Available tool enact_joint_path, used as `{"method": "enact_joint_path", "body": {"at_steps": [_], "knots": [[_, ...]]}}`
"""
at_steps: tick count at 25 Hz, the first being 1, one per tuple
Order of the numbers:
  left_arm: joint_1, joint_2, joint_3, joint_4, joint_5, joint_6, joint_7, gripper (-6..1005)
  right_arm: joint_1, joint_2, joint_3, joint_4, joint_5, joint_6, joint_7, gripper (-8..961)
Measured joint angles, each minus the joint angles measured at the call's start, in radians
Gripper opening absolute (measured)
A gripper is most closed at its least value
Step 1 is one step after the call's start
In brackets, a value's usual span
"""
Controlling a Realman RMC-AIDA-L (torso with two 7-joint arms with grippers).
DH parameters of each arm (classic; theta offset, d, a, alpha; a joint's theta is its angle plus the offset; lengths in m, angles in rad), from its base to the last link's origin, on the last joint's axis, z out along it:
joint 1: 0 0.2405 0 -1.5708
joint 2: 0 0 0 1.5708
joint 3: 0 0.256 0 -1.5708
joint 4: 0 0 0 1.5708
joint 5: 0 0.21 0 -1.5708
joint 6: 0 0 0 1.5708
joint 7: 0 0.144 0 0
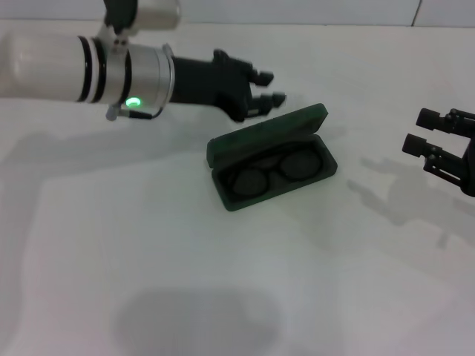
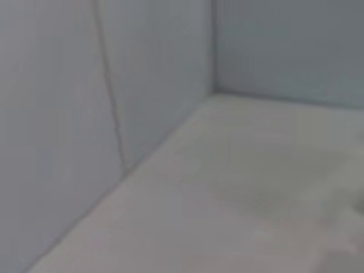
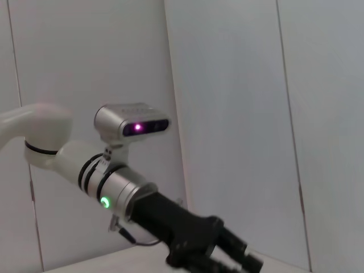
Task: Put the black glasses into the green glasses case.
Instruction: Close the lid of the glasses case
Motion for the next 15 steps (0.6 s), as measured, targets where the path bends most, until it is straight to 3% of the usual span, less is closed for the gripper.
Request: {"method": "enact_joint_path", "body": {"at_steps": [3,10,15], "knots": [[-0.012,0.001,-0.035,-0.002,-0.015,-0.014,-0.05,380,0.0,0.0,0.0,0.0,0.0,0.0,0.0,458],[-0.097,0.002,-0.034,-0.114,0.141,-0.074,-0.144,380,0.002,0.001,0.0,0.001,0.0,0.0,0.0,459],[-0.11,-0.002,-0.032,-0.139,0.178,-0.079,-0.148,381,0.005,0.0,0.0,0.001,0.0,0.0,0.0,460]]}}
